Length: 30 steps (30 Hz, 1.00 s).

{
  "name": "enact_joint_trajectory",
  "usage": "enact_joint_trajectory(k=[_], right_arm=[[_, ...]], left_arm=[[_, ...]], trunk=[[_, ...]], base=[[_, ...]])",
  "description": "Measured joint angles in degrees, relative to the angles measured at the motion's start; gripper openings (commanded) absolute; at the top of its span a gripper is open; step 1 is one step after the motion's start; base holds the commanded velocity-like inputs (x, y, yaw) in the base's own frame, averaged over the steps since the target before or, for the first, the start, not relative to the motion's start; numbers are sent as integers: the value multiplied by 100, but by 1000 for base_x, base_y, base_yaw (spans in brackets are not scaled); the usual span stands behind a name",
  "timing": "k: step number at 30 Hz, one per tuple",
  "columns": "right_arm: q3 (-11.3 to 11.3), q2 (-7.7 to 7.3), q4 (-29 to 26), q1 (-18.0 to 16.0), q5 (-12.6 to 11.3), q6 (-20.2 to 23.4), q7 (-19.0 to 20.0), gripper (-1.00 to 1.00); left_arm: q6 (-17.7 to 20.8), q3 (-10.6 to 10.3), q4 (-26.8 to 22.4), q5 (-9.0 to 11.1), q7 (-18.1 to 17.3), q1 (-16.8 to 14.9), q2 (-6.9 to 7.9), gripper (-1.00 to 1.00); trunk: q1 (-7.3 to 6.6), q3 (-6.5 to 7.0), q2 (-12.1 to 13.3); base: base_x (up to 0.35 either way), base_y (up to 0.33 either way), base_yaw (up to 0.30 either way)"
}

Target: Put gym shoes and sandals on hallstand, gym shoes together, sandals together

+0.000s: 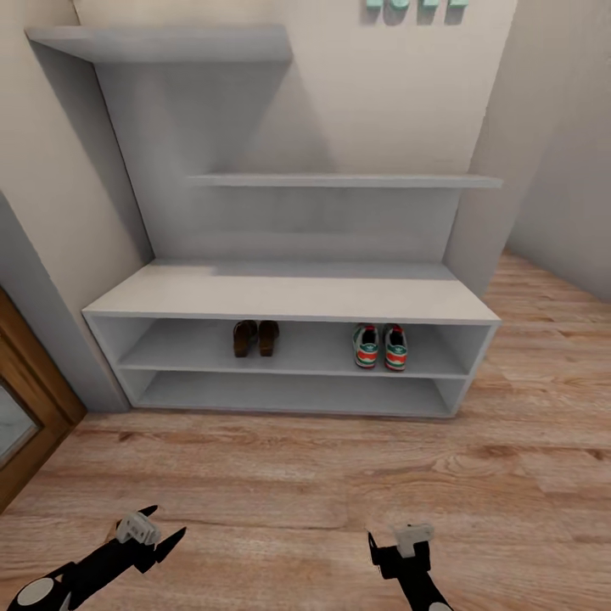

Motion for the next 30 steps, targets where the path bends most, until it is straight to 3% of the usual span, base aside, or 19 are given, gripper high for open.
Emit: enact_joint_trajectory(k=[2, 3, 9, 18, 23, 24, 28, 30], right_arm=[[-1, -81, 25, 47, -7, -10, 8, 100], [-32, -274, 60, 145, -40, -24, 11, 100], [-13, -489, 75, 281, -45, -41, 13, 100], [-14, -571, 81, 474, -46, -418, 10, 100], [-14, -581, 81, 579, -48, -573, 6, 100], [-14, -582, 84, 603, -48, -600, 6, 100], [-14, -583, 86, 618, -48, -613, 2, 100], [-20, -583, 184, 632, -50, -619, -4, 100]], left_arm=[[2, 57, 1, 3, 86, 12, 7, 100], [1, 299, 0, 8, 299, 72, 12, 100], [-14, 705, 17, 2, 490, 122, 10, 100], [-27, 1274, 85, 8, 571, 205, 8, 100], [-40, 1856, 95, 0, 612, 240, -22, 100], [-40, 2088, 103, -5, 625, 271, -29, 100], [-45, 2238, 117, -10, 684, 336, -39, 100], [-51, 2323, 151, -16, 1004, 391, -54, 100]], trunk=[[-44, 36, 80], [-66, 53, 120], [-198, 162, 361], [-395, 323, 722], [-505, 413, 922], [-527, 431, 963], [-615, 503, 1123], [-659, 538, 1203]], base=[[0, 0, 0], [0, 0, 0], [0, 0, 0], [0, 0, 0], [0, 0, 0], [0, 0, 0], [0, 0, 0], [0, 0, 0]])
